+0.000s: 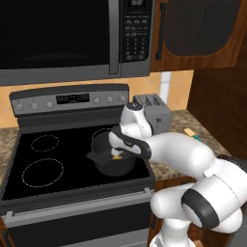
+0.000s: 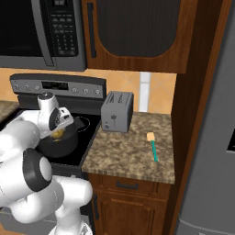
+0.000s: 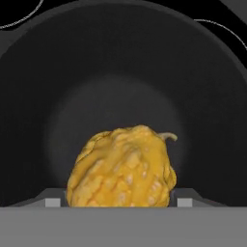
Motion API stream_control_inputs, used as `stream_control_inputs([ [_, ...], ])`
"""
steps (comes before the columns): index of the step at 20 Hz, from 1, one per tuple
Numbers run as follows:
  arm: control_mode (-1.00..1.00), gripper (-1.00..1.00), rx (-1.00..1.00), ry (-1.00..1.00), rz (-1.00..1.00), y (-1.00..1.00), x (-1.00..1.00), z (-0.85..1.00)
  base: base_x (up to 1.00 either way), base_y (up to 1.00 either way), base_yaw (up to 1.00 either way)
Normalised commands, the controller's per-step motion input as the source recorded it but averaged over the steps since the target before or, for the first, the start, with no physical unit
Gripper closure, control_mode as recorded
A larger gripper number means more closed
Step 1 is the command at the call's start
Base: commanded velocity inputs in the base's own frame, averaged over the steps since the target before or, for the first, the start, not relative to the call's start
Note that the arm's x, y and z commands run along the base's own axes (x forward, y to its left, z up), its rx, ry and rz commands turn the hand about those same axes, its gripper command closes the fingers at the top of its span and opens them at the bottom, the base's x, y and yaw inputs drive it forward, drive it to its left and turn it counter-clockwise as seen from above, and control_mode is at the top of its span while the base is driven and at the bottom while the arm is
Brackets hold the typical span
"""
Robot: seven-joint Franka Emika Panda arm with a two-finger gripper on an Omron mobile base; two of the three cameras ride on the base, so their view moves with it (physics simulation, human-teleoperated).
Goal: Put the squash and squash in the pot. Retrieve the spatula and lightly stir the vegetables in the pot.
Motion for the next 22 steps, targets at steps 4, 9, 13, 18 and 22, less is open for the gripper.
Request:
stream_control_inputs([
  [4, -1.00, -1.00, 0.00, 0.00, 0.10, 0.16, 0.23, -0.14, 0.00, 0.00, 0.00],
  [9, -1.00, -1.00, 0.00, 0.00, 0.07, 0.07, 0.12, -0.03, 0.00, 0.00, 0.00],
  [13, -1.00, -1.00, 0.00, -0.01, 0.01, 0.00, -0.06, 0.29, 0.00, 0.00, 0.00],
  [18, -1.00, -1.00, 0.00, -0.01, 0.00, 0.00, -0.38, 0.73, 0.00, 0.00, 0.00],
  [22, -1.00, -1.00, 0.00, -0.05, 0.00, -0.03, -0.70, 0.90, 0.00, 0.00, 0.00],
])
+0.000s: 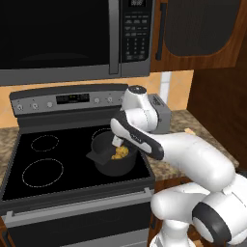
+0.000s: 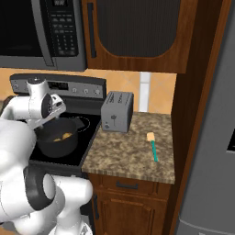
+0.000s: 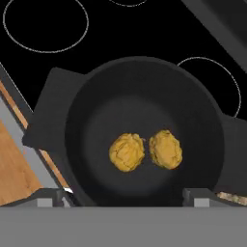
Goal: Put the squash and squash in the pot. Retrieve the spatula and lightly stir the vegetables in the pot.
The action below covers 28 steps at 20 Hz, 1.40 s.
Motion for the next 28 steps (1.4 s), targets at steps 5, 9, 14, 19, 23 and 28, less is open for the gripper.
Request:
stream_control_inputs([
  [5, -1.00, -1.00, 0.00, -0.01, -0.03, -0.29, -0.75, 0.87, 0.00, 0.00, 0.00],
  [9, -1.00, -1.00, 0.00, 0.00, -0.11, -0.66, -0.65, 0.33, 0.00, 0.00, 0.00],
  [14, -1.00, -1.00, 0.04, 0.00, -0.17, -0.89, -0.50, 0.09, 0.00, 0.00, 0.00],
  [19, -1.00, -1.00, 0.01, 0.05, -0.27, -1.00, -0.09, 0.00, 0.00, 0.00, 0.00],
  [23, -1.00, -1.00, 0.01, 0.07, -0.34, -1.00, 0.03, -0.12, 0.00, 0.00, 0.00],
  [28, -1.00, -1.00, 0.01, 0.11, -0.34, -1.00, 0.27, -0.33, 0.00, 0.00, 0.00],
])
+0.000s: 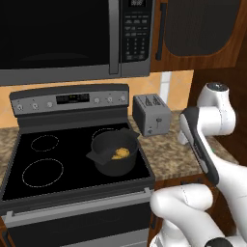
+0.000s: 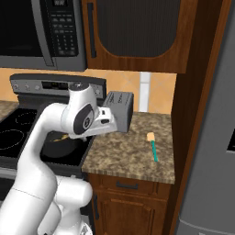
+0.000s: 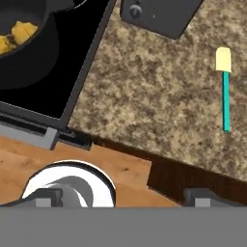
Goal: Put the squash and squash in the pot. Retrieve the spatula and lightly stir the vegetables in the pot.
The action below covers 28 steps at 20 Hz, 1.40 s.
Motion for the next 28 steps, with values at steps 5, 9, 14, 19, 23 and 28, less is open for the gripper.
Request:
stream_control_inputs([
  [5, -1.00, -1.00, 0.00, 0.17, -0.33, -1.00, 0.47, -0.51, 0.00, 0.00, 0.00],
  [9, -1.00, -1.00, 0.00, 0.18, -0.32, -0.97, 0.61, -0.59, 0.00, 0.00, 0.00],
  [14, -1.00, -1.00, 0.00, 0.04, -0.24, -0.68, 0.59, -0.66, 0.00, 0.00, 0.00],
  [19, -1.00, -1.00, 0.00, 0.00, -0.02, -0.50, 0.47, -0.58, 0.00, 0.00, 0.00],
  [23, -1.00, -1.00, 0.01, 0.00, 0.00, -0.46, 0.53, -0.24, 0.00, 0.00, 0.00],
  [28, -1.00, -1.00, 0.02, 0.00, 0.03, -0.33, 0.39, -0.23, 0.00, 0.00, 0.00],
])
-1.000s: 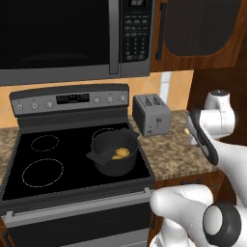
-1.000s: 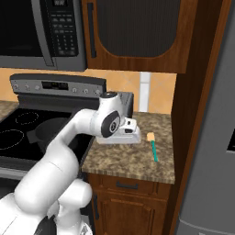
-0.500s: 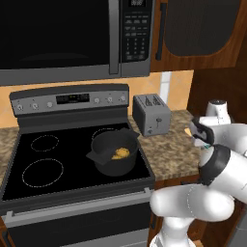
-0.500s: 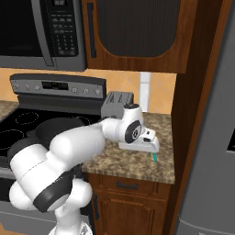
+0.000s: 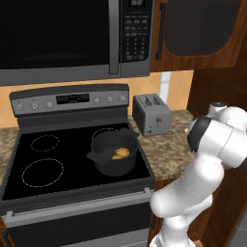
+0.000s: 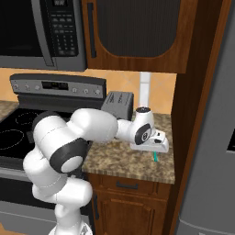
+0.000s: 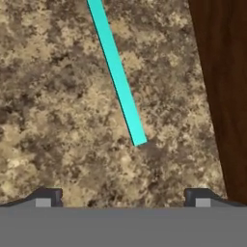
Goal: Put the squash and squash in the pot. Retrieve the spatula and lightly stir the vegetables in the pot.
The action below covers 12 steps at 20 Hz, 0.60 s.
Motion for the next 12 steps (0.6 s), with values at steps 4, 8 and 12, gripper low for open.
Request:
stream_control_inputs([
  [4, -1.00, -1.00, 0.01, 0.00, 0.05, -0.17, 0.31, -0.38, 0.00, 0.00, 0.00],
  [8, -1.00, -1.00, 0.02, 0.00, 0.06, -0.12, 0.32, -0.37, 0.00, 0.00, 0.00],
  [12, -1.00, -1.00, 0.03, 0.00, 0.04, -0.19, 0.30, -0.32, 0.00, 0.00, 0.00],
])
